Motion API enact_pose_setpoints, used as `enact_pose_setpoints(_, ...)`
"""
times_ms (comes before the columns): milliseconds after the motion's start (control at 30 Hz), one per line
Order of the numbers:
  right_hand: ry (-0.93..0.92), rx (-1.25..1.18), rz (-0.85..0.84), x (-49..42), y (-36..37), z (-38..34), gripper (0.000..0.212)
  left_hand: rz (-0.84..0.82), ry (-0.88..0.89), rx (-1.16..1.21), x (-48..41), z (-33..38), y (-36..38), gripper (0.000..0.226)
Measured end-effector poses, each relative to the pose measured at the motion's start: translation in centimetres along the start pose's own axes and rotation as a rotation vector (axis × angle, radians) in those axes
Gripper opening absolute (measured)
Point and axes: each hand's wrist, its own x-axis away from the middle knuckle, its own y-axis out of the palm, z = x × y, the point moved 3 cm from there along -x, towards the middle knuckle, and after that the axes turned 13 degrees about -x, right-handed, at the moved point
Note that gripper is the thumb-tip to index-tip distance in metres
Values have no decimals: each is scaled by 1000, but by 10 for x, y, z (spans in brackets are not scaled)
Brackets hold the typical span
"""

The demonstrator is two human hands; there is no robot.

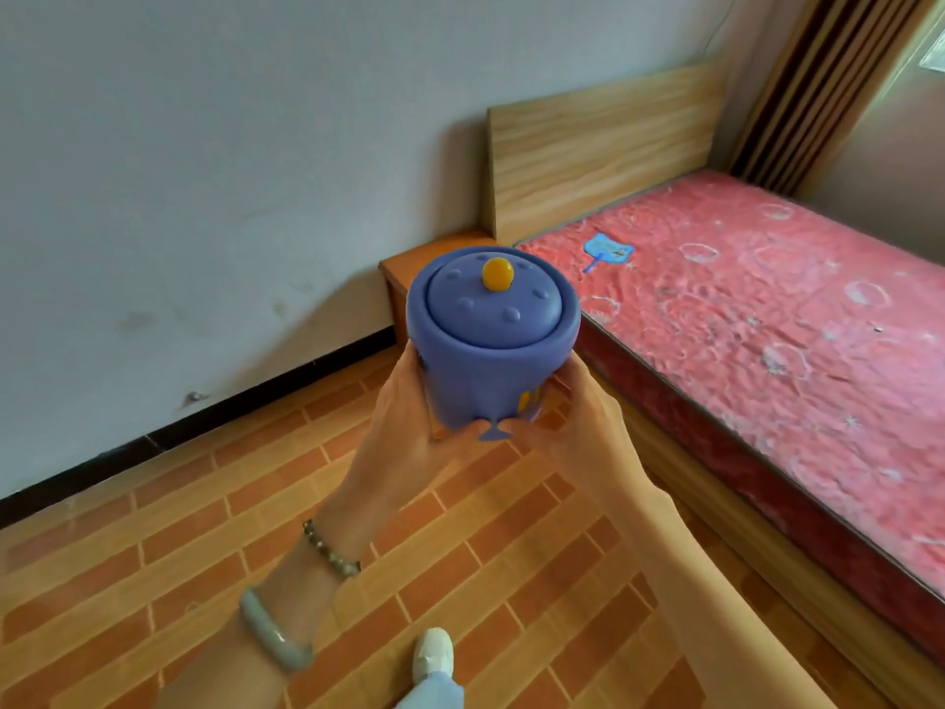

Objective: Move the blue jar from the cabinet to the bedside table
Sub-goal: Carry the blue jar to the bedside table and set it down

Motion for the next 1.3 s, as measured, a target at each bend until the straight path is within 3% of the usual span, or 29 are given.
enact_pose_setpoints(233, -7, -55, 7, -110, 32, 5, 92, -39, 0, -49, -109, -60, -24, 88)
enact_pose_setpoints(433, -35, 9, -17, -192, 44, 35, 83, -7, 4, -110, -177, -99, -22, 87)
enact_pose_setpoints(1300, -48, 1, -216, -588, 6, 220, 82, 72, -119, -171, -531, -246, 109, 88)
